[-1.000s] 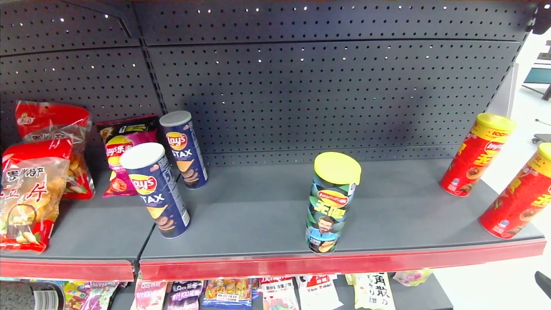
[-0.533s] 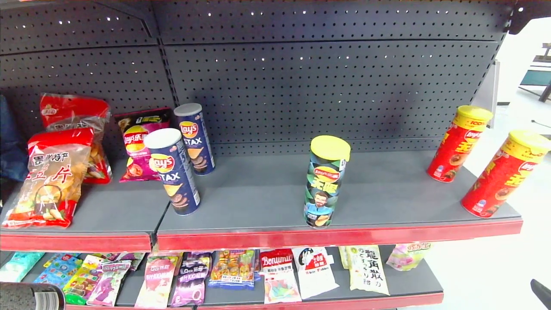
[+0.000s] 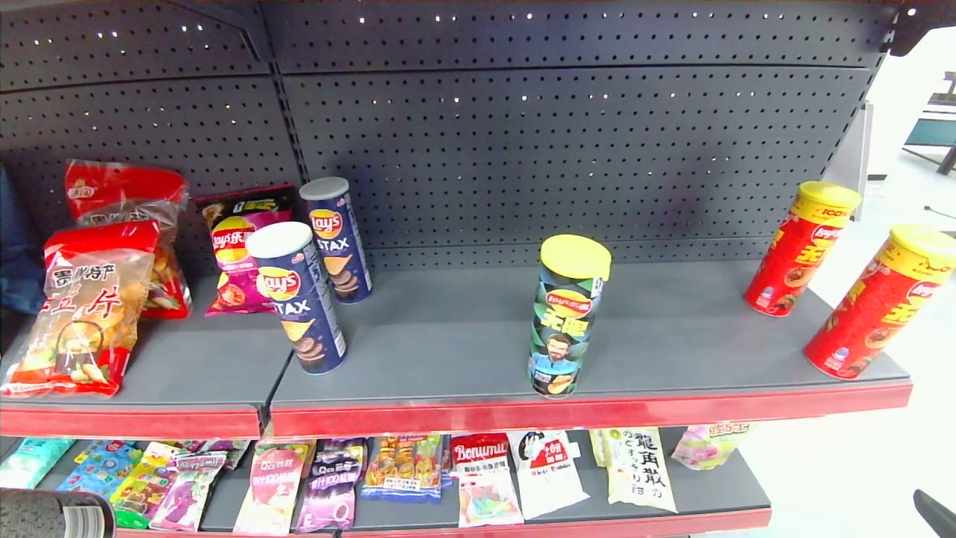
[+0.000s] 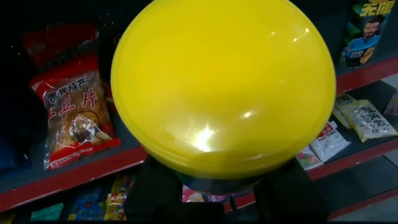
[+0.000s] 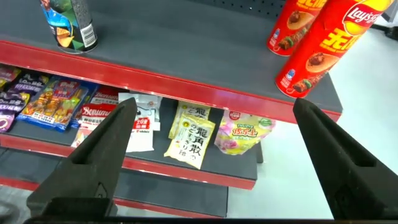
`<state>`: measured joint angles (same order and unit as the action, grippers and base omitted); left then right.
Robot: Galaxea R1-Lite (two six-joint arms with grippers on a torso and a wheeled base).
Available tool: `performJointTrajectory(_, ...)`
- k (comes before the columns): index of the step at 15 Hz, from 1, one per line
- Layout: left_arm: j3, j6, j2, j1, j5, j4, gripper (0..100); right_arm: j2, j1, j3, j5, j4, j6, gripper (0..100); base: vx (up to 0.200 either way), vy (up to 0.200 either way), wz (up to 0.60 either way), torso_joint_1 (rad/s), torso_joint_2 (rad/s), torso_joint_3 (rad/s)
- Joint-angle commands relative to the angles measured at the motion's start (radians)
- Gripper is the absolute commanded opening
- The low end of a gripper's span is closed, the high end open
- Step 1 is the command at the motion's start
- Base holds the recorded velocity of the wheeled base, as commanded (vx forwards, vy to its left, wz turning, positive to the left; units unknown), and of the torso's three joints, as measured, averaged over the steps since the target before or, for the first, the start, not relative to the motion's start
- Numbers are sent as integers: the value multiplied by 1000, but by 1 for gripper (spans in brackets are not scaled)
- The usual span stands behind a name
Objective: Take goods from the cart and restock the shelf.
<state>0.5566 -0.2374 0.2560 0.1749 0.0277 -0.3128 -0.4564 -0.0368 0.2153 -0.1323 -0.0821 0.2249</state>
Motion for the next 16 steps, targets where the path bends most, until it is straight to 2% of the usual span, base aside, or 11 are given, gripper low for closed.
performJointTrajectory(1,0,0,0,0,0,0,0,-4,3,-1,-1,-1,1,100,0,0,0,0,0,0)
performJointTrajectory(2,0,0,0,0,0,0,0,-4,6,-1,-1,-1,2,100,0,0,0,0,0,0)
performJointTrajectory(11,3,0,-3,5,0,1,0,1,2,-4,0,-4,4,100,0,0,-600,3,3,2)
performJointTrajectory(14,6,-2,-1,5,1,1,0,56,0,-25,0,-1,2,100,0,0,0,0,0,0)
performJointTrajectory(16,6,0,6,41,14,1,0,170,0,-76,2,1,1,100,0,0,0,0,0,0)
